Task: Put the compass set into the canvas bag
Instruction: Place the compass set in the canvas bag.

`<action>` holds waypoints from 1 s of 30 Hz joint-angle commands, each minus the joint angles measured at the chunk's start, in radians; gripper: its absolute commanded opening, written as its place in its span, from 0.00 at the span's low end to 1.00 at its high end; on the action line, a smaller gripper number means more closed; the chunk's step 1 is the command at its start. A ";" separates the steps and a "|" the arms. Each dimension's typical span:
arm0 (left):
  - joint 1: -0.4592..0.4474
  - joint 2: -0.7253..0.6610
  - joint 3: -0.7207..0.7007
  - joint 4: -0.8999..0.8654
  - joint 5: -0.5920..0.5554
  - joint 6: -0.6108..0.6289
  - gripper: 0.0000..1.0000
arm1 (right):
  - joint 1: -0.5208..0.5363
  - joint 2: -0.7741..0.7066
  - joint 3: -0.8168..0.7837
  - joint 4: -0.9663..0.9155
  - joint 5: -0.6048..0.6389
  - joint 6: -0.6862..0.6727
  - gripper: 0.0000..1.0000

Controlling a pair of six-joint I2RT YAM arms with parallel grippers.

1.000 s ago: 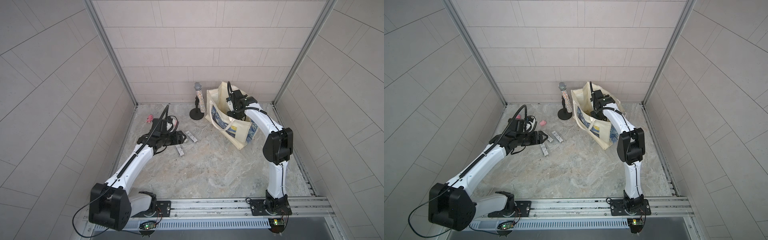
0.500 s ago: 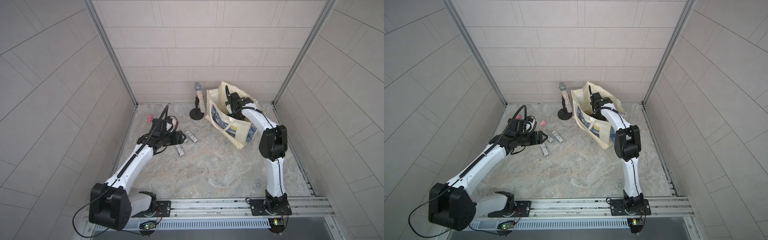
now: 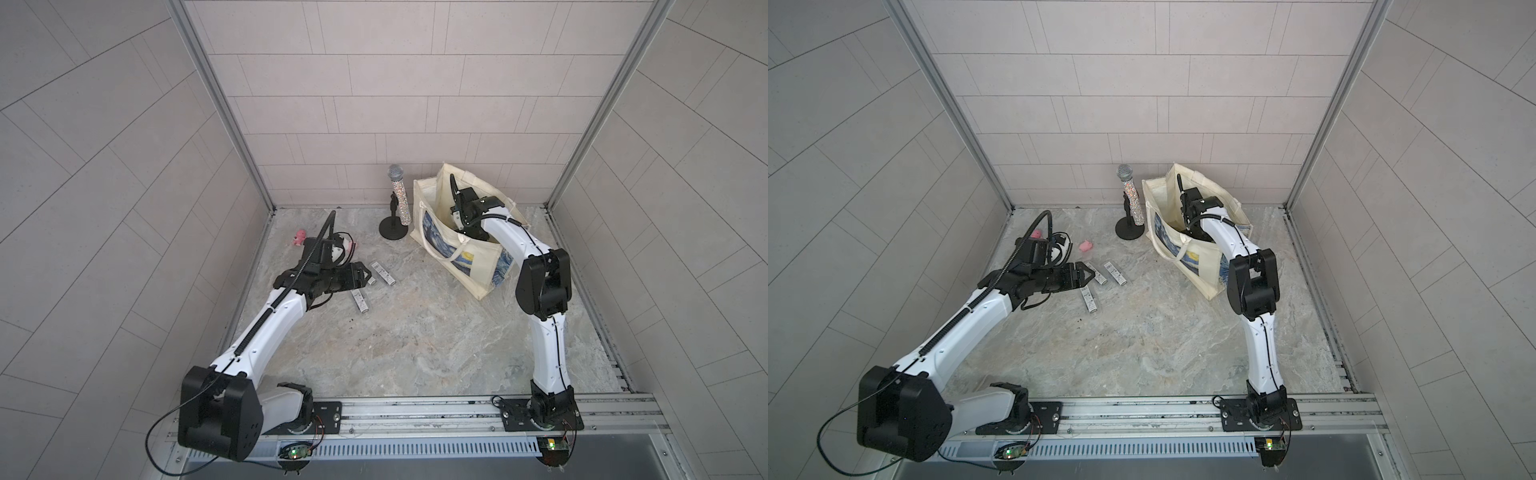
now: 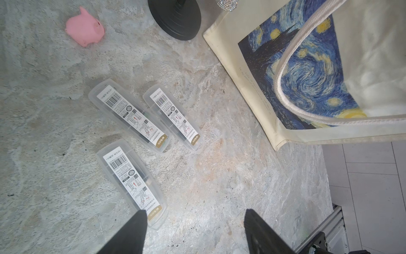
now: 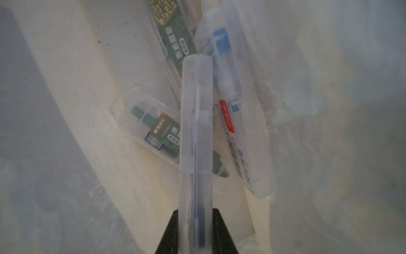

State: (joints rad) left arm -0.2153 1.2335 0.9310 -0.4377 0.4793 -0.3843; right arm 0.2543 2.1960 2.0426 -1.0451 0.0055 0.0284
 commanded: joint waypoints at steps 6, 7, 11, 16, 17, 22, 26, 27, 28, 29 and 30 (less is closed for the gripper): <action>0.006 -0.012 -0.008 0.019 0.015 -0.004 0.75 | -0.004 0.008 0.058 -0.047 0.023 0.012 0.21; 0.008 -0.014 -0.009 0.018 0.014 -0.004 0.75 | -0.005 0.007 0.065 -0.052 0.029 0.011 0.23; 0.006 -0.022 -0.018 0.030 0.025 -0.007 0.75 | -0.004 -0.014 0.073 -0.052 0.036 0.012 0.29; 0.007 -0.025 -0.022 0.041 0.041 -0.011 0.75 | -0.004 -0.053 0.069 -0.036 0.038 0.024 0.35; 0.006 -0.025 -0.021 0.040 0.040 -0.011 0.75 | -0.004 -0.062 0.068 -0.032 0.036 0.025 0.36; 0.009 -0.027 -0.023 0.039 0.037 -0.015 0.75 | -0.004 -0.118 0.067 -0.021 0.039 0.031 0.40; 0.007 -0.032 -0.023 0.039 0.031 -0.019 0.75 | -0.003 -0.191 0.061 -0.009 0.039 0.042 0.41; 0.009 -0.032 -0.023 0.039 0.034 -0.019 0.75 | -0.003 -0.216 0.053 0.001 0.038 0.044 0.41; 0.008 -0.032 -0.022 0.042 0.045 -0.015 0.75 | -0.001 -0.242 0.040 0.016 0.037 0.049 0.41; 0.009 -0.033 -0.023 0.045 0.055 -0.012 0.75 | -0.001 -0.274 0.023 0.033 0.028 0.049 0.42; 0.010 -0.036 -0.023 0.047 0.060 -0.010 0.75 | -0.001 -0.308 0.003 0.054 0.015 0.049 0.42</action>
State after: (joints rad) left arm -0.2134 1.2263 0.9215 -0.4095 0.5163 -0.3962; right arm 0.2543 1.9884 2.0747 -1.0294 0.0265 0.0624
